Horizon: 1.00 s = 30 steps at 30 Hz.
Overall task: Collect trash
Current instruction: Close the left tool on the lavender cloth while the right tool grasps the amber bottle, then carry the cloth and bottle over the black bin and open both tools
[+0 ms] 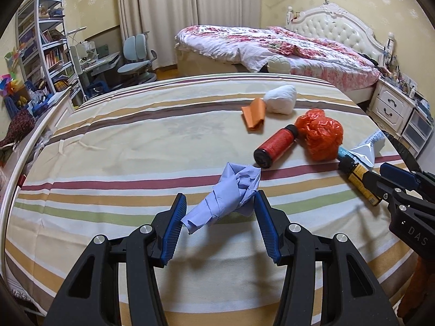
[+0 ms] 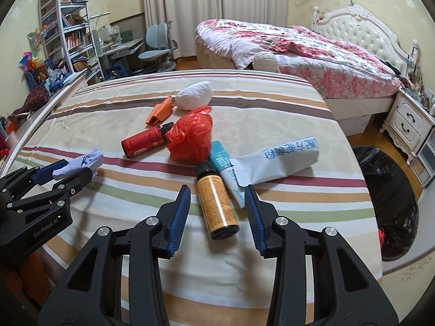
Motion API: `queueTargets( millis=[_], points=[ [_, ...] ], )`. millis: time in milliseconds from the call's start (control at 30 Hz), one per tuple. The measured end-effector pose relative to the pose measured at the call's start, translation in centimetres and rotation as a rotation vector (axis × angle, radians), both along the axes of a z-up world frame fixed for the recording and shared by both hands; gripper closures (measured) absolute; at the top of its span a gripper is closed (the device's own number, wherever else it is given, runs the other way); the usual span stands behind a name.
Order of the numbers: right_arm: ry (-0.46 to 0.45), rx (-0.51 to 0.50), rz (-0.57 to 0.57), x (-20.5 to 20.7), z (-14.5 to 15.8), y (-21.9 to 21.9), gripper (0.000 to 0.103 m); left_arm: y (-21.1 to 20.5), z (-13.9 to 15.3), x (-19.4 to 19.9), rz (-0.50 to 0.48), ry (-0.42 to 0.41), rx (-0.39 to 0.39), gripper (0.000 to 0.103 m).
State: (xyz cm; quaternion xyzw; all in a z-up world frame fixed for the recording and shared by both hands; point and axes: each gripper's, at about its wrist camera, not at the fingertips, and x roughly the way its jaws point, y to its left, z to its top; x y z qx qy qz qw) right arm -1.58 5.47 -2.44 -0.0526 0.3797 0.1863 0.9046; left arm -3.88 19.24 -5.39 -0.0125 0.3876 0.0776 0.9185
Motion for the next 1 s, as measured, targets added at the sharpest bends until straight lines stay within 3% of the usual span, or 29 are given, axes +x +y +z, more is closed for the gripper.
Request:
queueTargets(
  millis=[100, 633, 733, 1000],
  points=[
    [0.016, -0.009, 0.014, 0.3, -0.3, 0.8, 0.072, 0.4, -0.1, -0.1, 0.005, 0.000, 0.003, 0.052],
    [0.060, -0.039, 0.040, 1.3, -1.5, 2.6, 0.072, 0.7, -0.2, 0.1, 0.006, 0.006, -0.011, 0.052],
    [0.056, -0.044, 0.045, 1.1, -1.5, 2.7, 0.080, 0.7, -0.2, 0.1, 0.008, 0.004, -0.011, 0.052],
    [0.009, -0.016, 0.026, -0.1, -0.3, 1.6, 0.080, 0.4, 0.3, -0.4, 0.005, -0.020, -0.022, 0.052]
  ],
)
